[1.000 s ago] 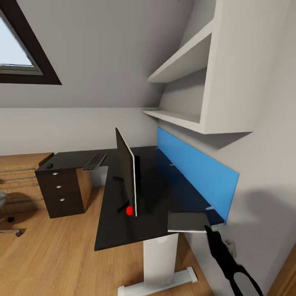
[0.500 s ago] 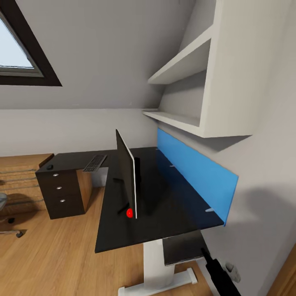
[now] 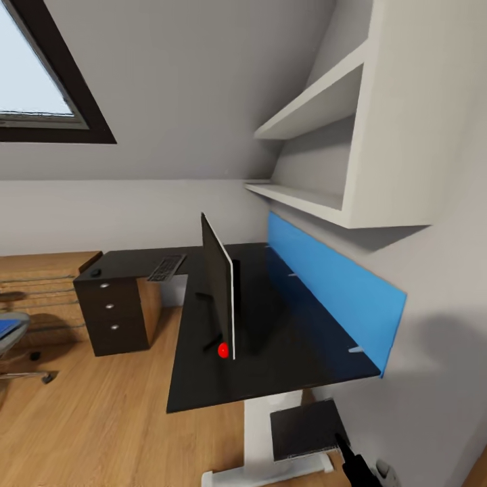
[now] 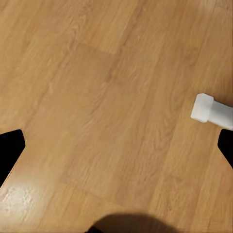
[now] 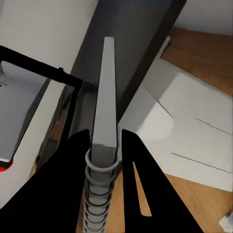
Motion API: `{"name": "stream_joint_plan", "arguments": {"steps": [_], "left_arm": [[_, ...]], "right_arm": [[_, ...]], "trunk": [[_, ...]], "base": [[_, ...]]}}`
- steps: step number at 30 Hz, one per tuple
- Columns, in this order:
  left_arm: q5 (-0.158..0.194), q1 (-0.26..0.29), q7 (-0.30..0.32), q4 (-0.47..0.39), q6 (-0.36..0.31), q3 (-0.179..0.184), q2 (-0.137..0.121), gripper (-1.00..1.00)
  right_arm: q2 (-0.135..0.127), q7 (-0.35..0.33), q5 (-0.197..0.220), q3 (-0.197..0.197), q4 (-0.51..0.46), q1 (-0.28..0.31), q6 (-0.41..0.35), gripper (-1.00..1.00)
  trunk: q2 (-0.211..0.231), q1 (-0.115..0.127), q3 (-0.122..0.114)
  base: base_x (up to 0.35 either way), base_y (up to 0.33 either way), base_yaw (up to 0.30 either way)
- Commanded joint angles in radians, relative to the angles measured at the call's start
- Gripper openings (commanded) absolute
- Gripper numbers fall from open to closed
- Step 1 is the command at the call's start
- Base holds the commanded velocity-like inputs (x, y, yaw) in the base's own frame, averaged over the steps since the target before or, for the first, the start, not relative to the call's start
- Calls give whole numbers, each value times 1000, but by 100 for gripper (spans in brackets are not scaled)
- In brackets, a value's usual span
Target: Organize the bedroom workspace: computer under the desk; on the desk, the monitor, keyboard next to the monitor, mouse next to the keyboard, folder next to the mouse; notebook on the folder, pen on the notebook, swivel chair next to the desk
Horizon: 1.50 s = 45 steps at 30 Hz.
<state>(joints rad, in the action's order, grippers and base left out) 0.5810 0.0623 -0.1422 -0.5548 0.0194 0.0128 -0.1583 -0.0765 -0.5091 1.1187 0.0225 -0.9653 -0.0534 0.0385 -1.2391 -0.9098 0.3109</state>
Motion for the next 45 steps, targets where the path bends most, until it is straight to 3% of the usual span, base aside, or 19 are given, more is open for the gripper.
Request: {"name": "stream_joint_plan", "arguments": {"steps": [1, 7, 13, 15, 45], "left_arm": [[8, 1, -3, 0, 2, 2, 0, 100], [9, 1, -3, 1, 2, 3, 0, 100], [9, 1, -4, 1, 2, 3, 0, 100], [9, 1, -3, 1, 2, 4, 0, 100], [10, 1, -3, 3, 2, 3, 1, 100]], "right_arm": [[0, -6, 8, -1, 0, 0, 7, -100], [-1, -18, 7, 0, 2, 0, 18, -100], [-3, -91, 6, 1, 6, 0, 19, -100], [-1, -112, -18, -1, 15, 0, 23, -100], [1, -118, -37, -1, 19, 0, 32, -100]], "trunk": [[-1, 0, 0], [-1, 0, -3], [-1, 0, -3], [-1, 0, -3], [-1, 0, -3]], "base": [[0, 153, 253], [0, 262, 225], [0, 315, 68], [0, 323, 5], [0, 299, 0]]}}
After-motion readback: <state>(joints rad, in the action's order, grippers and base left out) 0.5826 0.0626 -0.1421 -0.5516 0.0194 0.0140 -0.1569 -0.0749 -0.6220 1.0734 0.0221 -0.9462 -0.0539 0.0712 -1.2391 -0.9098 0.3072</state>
